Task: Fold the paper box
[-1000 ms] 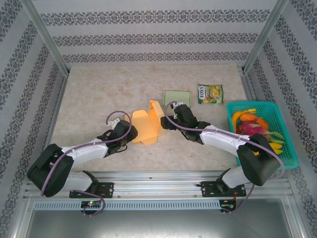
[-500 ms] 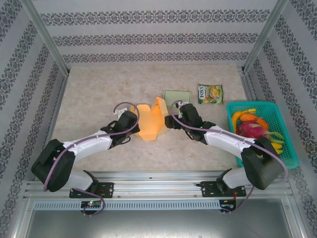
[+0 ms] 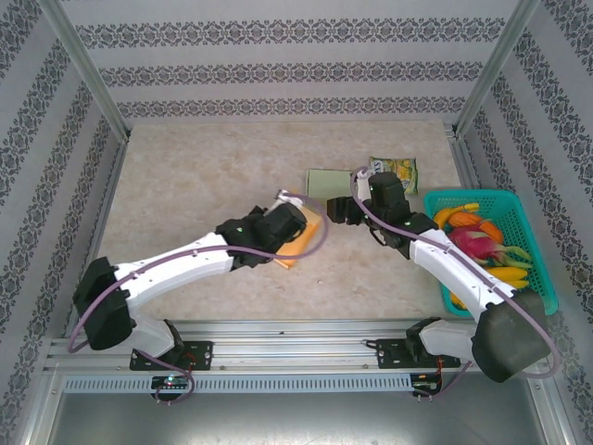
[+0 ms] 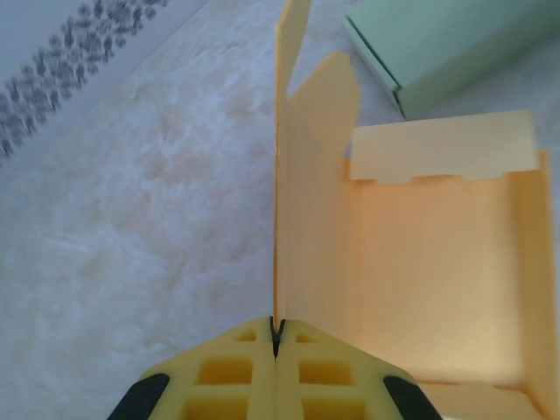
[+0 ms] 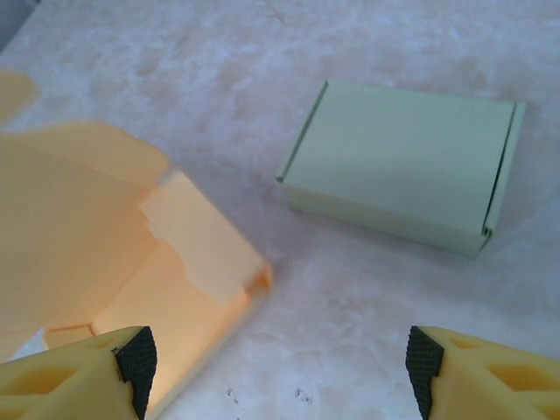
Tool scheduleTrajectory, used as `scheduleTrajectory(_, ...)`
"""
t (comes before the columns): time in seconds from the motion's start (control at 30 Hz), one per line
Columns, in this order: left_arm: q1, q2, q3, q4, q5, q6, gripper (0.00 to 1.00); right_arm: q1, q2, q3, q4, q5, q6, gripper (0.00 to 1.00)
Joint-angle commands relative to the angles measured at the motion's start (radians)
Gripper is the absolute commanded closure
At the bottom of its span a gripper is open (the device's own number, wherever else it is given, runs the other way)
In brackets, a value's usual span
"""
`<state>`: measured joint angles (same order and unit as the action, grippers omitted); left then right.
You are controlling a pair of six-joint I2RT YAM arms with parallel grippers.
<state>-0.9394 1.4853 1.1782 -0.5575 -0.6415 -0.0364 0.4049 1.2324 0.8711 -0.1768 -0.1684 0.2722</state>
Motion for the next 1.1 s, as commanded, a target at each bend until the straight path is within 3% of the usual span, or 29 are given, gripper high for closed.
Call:
scheduleTrajectory(0.0,-0.028,0.054,0.023,-0.047,-0.055,0.251,1.0,-0.03,0.021,0.017,-0.039,-0.125,-0.047,0.26)
scheduleTrajectory(0.23,-0.025,0.016,-0.007,0.027,0.135,0.353,1.0,-0.11,0.122,-0.119,0.15,-0.336,0.016,0.3)
scheduleTrajectory(0.43,-0.02,-0.054,-0.042,0.088,0.224,0.378,1.0,-0.135,0.264,-0.118,0.213,-0.498,0.061,0.38)
scheduleTrajectory(0.8,0.032,-0.056,-0.032,0.12,0.224,0.324,1.0,-0.131,0.422,-0.138,0.382,-0.673,0.146,0.48)
scheduleTrajectory(1.07,0.063,-0.022,-0.005,0.113,0.243,0.263,1.0,-0.111,0.429,-0.13,0.354,-0.665,0.124,0.53)
